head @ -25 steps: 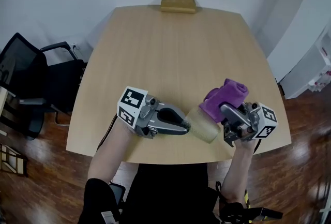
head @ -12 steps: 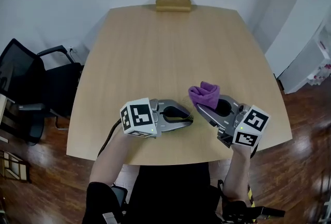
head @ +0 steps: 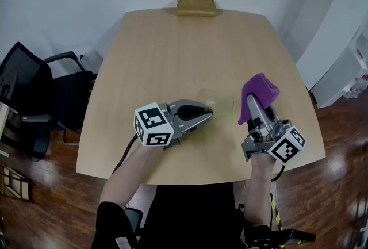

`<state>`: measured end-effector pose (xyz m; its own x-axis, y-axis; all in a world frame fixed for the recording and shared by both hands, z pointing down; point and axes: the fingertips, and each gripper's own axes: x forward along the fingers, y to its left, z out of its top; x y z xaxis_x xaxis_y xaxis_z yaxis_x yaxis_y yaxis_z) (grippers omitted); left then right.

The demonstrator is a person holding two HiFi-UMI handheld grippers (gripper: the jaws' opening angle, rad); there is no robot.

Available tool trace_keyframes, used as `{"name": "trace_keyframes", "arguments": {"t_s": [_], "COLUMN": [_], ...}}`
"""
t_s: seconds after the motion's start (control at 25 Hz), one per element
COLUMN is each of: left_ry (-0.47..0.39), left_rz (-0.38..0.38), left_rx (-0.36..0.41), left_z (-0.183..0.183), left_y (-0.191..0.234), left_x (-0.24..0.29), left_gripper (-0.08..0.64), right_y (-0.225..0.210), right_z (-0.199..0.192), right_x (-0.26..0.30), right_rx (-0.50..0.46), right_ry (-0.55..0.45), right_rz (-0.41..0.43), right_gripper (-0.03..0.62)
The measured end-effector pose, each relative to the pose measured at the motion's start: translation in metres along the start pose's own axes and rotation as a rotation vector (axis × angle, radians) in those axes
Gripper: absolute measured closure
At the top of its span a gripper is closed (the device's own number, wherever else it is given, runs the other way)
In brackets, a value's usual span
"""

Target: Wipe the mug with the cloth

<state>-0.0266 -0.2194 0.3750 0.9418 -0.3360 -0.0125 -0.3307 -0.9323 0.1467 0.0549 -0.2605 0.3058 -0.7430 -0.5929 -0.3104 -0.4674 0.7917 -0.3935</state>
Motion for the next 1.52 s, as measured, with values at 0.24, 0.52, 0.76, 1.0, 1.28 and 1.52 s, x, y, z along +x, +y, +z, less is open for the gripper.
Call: {"name": "trace_keyframes", "arguments": {"t_s": [0.24,0.52,0.76,1.0,1.28,1.52], "left_ry": [0.133,-0.085,-0.258,-0.173,-0.503,-0.475], "left_rz": [0.109,0.089,0.036,0.057,-0.225,-0.365], "left_rx": [0.339,-0.008,-0.214,-0.093,-0.371,-0.309], "left_z": [-0.018,0.013,0.030,0.022,0.058,0.064], "left_y": [-0.003,0.010,0.021,0.012,0.007,-0.031], "left_x": [0.013,-0.001,-0.017,-0.008,-0.041,-0.030], "left_gripper": [0.515,0.517,0.517,0.514,0.517,0.517], "right_y": [0.019,0.057,-0.001,0.050,0.036,0.031], "right_z": [-0.056,-0.035,-0.001,-0.070,0.006,0.016], "right_x": [0.032,0.030,0.002,0.038,-0.007,-0.012], "right_rx": [-0.100,0.092,-0.054,-0.105,0.159,0.208], "right_ry": [0.192,-0.002,-0.096,0.104,-0.195,-0.155], "right_rz": [-0.008,0.248,-0.052,0.092,0.285,0.378], "right_gripper": [0.535,0.537,0.537,0.536,0.537,0.536]}}
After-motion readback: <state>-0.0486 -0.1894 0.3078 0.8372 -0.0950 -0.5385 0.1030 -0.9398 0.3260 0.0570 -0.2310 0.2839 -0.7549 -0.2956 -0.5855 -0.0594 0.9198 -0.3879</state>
